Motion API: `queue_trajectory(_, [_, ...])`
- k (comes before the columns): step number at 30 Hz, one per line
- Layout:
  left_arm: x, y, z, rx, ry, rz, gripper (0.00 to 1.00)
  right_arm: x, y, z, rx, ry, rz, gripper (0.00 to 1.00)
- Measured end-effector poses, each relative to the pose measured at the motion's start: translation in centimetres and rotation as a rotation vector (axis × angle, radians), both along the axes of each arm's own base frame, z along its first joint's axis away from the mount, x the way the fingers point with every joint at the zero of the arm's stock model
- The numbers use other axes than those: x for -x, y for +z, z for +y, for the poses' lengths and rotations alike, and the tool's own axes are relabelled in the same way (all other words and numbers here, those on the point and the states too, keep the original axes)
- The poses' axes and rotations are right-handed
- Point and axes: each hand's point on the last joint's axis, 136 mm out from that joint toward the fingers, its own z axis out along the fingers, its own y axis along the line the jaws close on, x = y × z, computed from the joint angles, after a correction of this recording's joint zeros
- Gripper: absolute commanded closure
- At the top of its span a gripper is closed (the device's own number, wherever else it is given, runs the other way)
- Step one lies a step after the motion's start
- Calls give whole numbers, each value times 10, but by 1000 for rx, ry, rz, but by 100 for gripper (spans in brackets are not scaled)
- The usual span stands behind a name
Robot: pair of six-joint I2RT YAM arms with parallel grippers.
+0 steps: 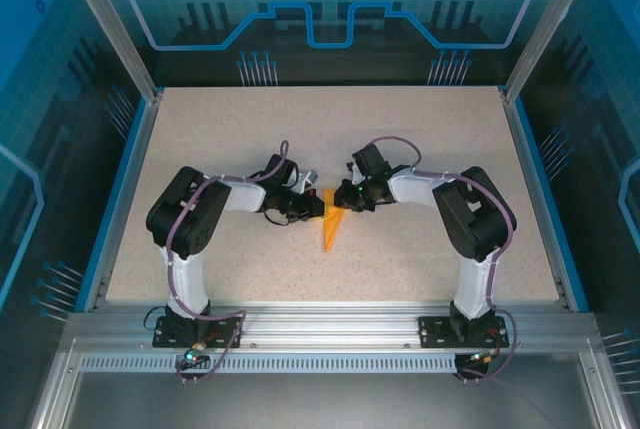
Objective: Fold a paper plane with a square sheet of paper (fold left side to right side)
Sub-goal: Fold the wing for the fifth time at the center of the table.
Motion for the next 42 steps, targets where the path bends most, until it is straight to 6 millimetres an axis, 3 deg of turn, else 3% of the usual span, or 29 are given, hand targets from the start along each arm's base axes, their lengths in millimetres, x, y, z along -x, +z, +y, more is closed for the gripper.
queue_trajectory(10, [2, 3, -1, -3, -3, -4, 86, 2, -4, -3, 20, -9, 11, 86])
queue_trajectory(14, [6, 10, 1, -23, 0, 1, 72, 2, -5, -4, 17, -12, 8, 86])
queue_trajectory(23, [17, 73, 7, 8, 12, -96, 77, 2, -6, -4, 13, -14, 5, 86])
queue_trajectory(27, [27, 89, -1, 50, -3, -85, 78, 2, -6, -4, 13, -14, 6, 87])
queue_trajectory(34, [54, 87, -25, 74, -73, -15, 77, 2, -6, -4, 13, -14, 6, 87])
queue_trajectory(42, [65, 46, -31, 20, -86, 101, 77, 2, -6, -4, 13, -13, 6, 87])
